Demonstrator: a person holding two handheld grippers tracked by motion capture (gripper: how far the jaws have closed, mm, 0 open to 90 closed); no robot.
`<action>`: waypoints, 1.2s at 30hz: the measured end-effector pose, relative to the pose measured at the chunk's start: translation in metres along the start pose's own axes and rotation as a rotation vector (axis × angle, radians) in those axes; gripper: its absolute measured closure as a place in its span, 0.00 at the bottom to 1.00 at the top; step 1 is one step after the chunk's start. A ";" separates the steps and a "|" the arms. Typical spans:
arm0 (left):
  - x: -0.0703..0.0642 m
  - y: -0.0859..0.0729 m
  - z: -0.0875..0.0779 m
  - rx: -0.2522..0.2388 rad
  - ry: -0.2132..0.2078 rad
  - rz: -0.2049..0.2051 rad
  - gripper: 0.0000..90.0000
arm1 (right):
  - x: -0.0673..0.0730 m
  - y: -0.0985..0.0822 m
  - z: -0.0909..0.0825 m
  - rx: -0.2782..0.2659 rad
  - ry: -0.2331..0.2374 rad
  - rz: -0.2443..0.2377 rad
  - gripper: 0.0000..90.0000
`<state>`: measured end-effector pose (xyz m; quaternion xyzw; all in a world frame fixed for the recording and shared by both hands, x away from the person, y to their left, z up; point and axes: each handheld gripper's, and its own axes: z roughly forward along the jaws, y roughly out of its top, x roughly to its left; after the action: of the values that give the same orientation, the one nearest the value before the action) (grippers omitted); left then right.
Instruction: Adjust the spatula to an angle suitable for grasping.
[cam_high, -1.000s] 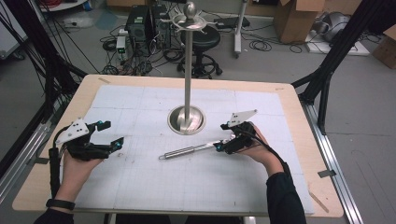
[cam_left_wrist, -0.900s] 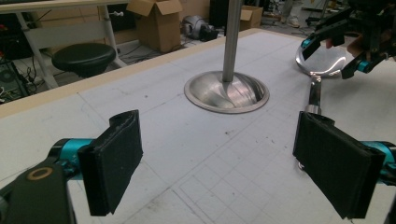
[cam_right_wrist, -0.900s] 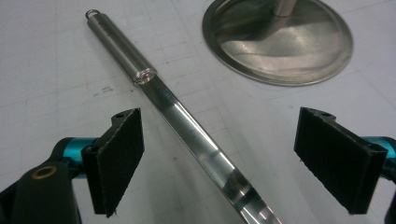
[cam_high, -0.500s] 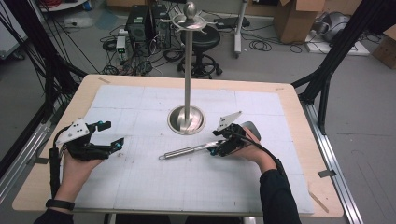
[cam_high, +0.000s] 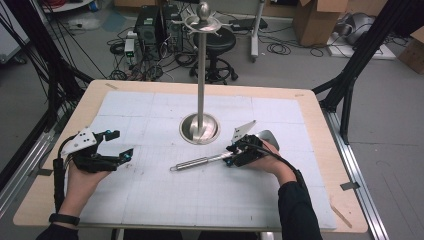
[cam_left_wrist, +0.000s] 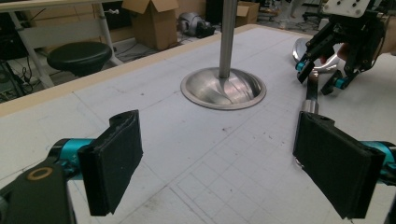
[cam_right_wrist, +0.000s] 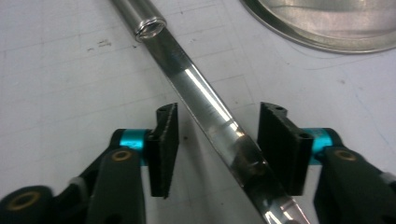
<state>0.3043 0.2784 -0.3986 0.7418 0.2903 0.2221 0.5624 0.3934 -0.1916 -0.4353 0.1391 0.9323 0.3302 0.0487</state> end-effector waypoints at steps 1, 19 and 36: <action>0.000 0.000 0.000 -0.002 -0.001 0.000 0.18 | 0.001 0.000 0.000 0.004 0.001 -0.002 0.58; 0.000 0.000 0.000 -0.006 -0.006 -0.003 0.18 | 0.011 0.007 -0.004 0.077 0.079 -0.010 0.72; 0.000 0.001 -0.001 -0.019 -0.011 0.000 0.18 | 0.031 0.014 -0.002 0.107 0.142 -0.047 0.84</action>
<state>0.3041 0.2791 -0.3977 0.7374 0.2851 0.2206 0.5712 0.3670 -0.1730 -0.4248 0.0957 0.9528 0.2875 -0.0175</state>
